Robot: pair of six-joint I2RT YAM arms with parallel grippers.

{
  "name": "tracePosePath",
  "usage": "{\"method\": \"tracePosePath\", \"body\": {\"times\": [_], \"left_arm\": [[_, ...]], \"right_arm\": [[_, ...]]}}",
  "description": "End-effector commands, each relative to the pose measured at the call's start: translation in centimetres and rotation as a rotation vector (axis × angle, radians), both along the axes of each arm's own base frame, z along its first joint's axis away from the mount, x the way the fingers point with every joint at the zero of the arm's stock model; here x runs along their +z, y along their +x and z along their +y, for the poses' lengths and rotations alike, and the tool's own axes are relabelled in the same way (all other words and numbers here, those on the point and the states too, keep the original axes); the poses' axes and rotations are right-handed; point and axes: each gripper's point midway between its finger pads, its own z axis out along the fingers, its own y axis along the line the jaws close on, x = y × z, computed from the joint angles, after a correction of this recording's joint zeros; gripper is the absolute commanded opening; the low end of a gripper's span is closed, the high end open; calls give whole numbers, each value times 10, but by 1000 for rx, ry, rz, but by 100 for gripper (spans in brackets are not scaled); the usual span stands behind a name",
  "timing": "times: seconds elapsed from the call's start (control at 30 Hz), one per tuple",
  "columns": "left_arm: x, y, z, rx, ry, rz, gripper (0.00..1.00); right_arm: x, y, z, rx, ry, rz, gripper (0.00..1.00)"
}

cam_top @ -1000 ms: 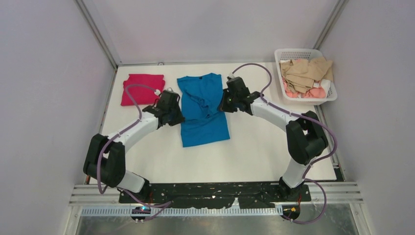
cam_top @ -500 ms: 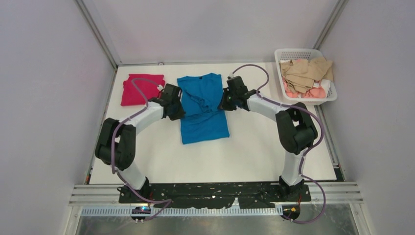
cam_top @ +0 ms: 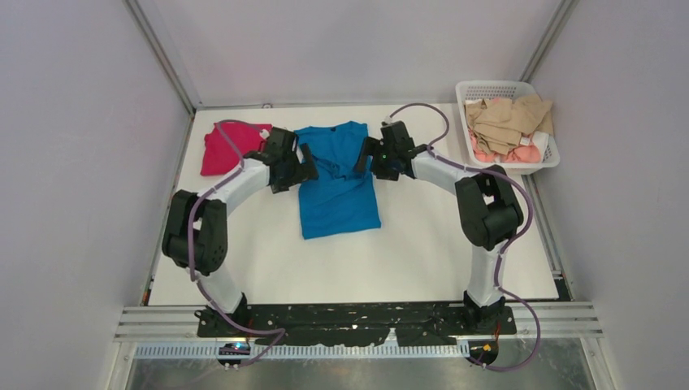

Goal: Fold and stack the t-shirts
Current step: Fold the folded rectangular tshirt in 1/3 of the way

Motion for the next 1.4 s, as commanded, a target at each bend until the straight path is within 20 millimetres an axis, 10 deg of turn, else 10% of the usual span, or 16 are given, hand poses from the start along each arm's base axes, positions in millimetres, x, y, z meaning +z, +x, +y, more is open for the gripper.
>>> {"method": "tracePosePath", "body": {"times": [0.0, 0.17, 0.4, 0.8, 1.07, 1.37], "left_arm": [[52, -2, 6, -6, -26, -124, 100], [33, -56, 13, -6, -82, -93, 100], [3, -129, 10, -66, -128, -41, 100], [-16, -167, 30, -23, -91, -17, 99], [-23, -175, 34, -19, -81, 5, 100], [-21, -157, 22, 11, -141, -31, 100]], "right_arm": [[61, 8, -3, 3, 40, -153, 95], [57, -39, -23, 15, 34, -152, 95], [52, -102, 27, 284, 65, -173, 95], [29, -25, 90, 312, 80, -198, 95], [44, 38, 89, 212, -1, -261, 95], [66, -15, 26, 126, -72, -265, 95]]}}
